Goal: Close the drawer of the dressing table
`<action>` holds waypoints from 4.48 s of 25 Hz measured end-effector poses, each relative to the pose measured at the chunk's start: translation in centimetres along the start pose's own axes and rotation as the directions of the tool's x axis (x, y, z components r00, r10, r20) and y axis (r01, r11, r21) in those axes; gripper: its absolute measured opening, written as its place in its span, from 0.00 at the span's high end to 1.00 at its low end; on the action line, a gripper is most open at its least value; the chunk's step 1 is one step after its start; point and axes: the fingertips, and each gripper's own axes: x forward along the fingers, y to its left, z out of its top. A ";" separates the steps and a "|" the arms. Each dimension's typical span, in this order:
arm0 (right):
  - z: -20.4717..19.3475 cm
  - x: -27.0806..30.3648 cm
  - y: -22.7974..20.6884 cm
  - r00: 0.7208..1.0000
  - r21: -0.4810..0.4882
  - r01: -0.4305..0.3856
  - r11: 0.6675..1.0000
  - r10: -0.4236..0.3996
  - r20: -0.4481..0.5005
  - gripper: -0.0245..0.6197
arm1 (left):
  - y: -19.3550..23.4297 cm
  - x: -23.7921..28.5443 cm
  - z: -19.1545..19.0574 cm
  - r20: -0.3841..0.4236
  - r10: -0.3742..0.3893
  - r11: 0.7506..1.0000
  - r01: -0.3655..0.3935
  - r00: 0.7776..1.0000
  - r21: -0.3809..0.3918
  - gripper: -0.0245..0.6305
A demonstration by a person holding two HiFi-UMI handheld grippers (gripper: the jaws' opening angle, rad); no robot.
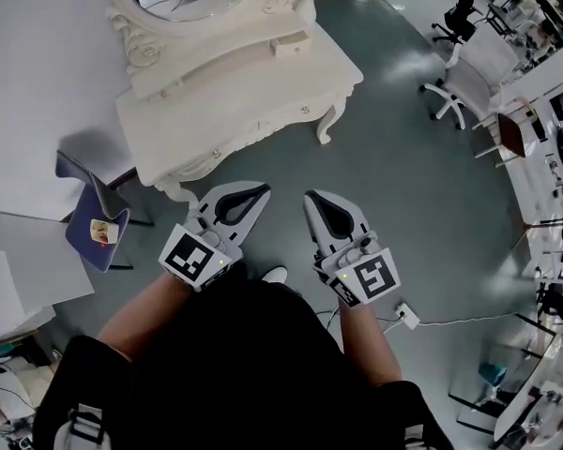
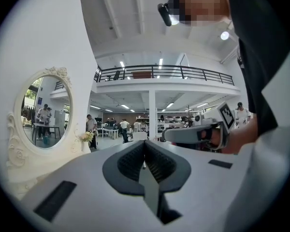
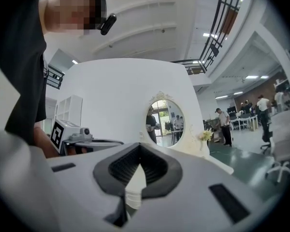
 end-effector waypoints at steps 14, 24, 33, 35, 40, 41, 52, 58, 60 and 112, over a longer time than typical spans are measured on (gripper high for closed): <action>-0.7 -2.8 -1.2 1.000 -0.010 0.008 1.000 -0.008 0.005 0.96 | -3.7 1.6 -1.6 -0.037 -0.015 1.000 0.015 0.999 -0.004 0.97; -0.7 0.4 -6.2 0.999 -0.014 0.039 0.999 -0.039 -0.034 0.96 | 0.0 7.2 -1.4 -0.006 -0.072 0.997 0.072 0.997 -0.013 0.97; -0.3 6.8 -11.0 0.996 -0.011 0.058 0.998 -0.058 -0.062 0.96 | 6.9 11.2 -1.0 0.017 -0.110 0.994 0.110 0.994 -0.028 0.97; -0.3 8.4 -11.8 0.996 -0.012 0.061 0.998 -0.061 -0.068 0.96 | 8.6 12.0 -1.0 0.014 -0.113 0.993 0.113 0.994 -0.033 0.97; -0.5 11.7 -13.6 0.994 -0.009 0.075 0.997 -0.076 -0.083 0.96 | 12.1 13.8 -0.7 0.027 -0.135 0.990 0.136 0.990 -0.029 0.97; -0.6 12.4 -14.0 0.993 -0.008 0.078 0.997 -0.079 -0.087 0.96 | 12.9 14.1 -0.7 0.023 -0.134 0.990 0.134 0.991 -0.032 0.97; -1.0 17.1 -17.0 0.990 0.006 0.106 0.994 -0.104 -0.098 0.96 | 18.4 16.8 -1.3 0.017 -0.157 0.987 0.157 0.988 -0.041 0.97; -1.7 17.2 -20.3 0.990 0.022 0.105 0.994 -0.102 -0.102 0.96 | 19.2 19.4 -1.9 -0.004 -0.137 0.989 0.137 0.991 -0.059 0.97; -2.0 17.6 -21.8 0.991 0.025 0.088 0.996 -0.085 -0.105 0.96 | 19.6 20.6 -1.8 -0.008 -0.119 0.992 0.118 0.993 -0.048 0.97; -13.1 35.1 -47.5 0.911 0.115 -0.108 0.988 0.144 -0.386 0.96 | 36.3 40.8 -6.0 -0.023 0.185 0.982 -0.186 0.982 -0.032 0.97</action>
